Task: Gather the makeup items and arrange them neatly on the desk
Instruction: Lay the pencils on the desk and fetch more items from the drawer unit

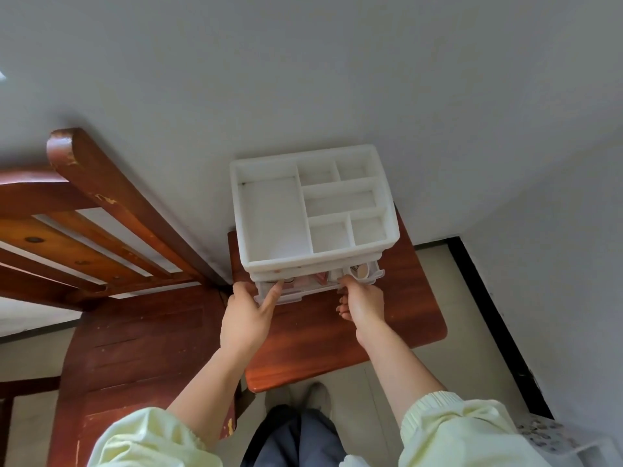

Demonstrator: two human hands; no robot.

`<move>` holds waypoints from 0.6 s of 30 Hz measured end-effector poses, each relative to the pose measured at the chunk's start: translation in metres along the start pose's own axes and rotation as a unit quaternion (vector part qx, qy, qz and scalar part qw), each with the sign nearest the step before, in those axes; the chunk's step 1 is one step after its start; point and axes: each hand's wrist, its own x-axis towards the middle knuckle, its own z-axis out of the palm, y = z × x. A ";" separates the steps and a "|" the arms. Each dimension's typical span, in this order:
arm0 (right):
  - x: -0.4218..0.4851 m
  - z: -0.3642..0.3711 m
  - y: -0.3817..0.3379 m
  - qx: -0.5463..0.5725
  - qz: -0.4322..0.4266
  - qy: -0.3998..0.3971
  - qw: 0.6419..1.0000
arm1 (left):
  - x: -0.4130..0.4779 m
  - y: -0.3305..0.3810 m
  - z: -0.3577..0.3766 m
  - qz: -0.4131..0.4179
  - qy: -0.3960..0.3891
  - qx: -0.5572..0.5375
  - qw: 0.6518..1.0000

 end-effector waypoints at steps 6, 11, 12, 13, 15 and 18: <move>-0.010 -0.001 0.004 -0.024 0.035 -0.009 0.999 | -0.012 -0.002 0.008 -0.093 -0.023 -0.221 0.971; -0.027 -0.011 0.018 -0.023 0.063 -0.015 0.998 | -0.026 -0.005 0.009 -0.137 -0.022 -0.228 0.964; -0.030 -0.014 0.020 -0.025 0.064 -0.016 0.997 | -0.029 -0.007 0.009 -0.141 -0.025 -0.226 0.964; -0.033 -0.016 0.023 -0.031 0.064 -0.017 0.997 | -0.033 -0.009 0.008 -0.143 -0.028 -0.221 0.964; -0.037 -0.021 0.028 -0.050 0.058 -0.022 0.997 | -0.038 -0.012 0.009 -0.151 -0.031 -0.224 0.962; -0.039 -0.024 0.036 -0.066 0.049 -0.036 0.996 | -0.043 -0.016 0.012 -0.157 -0.029 -0.230 0.960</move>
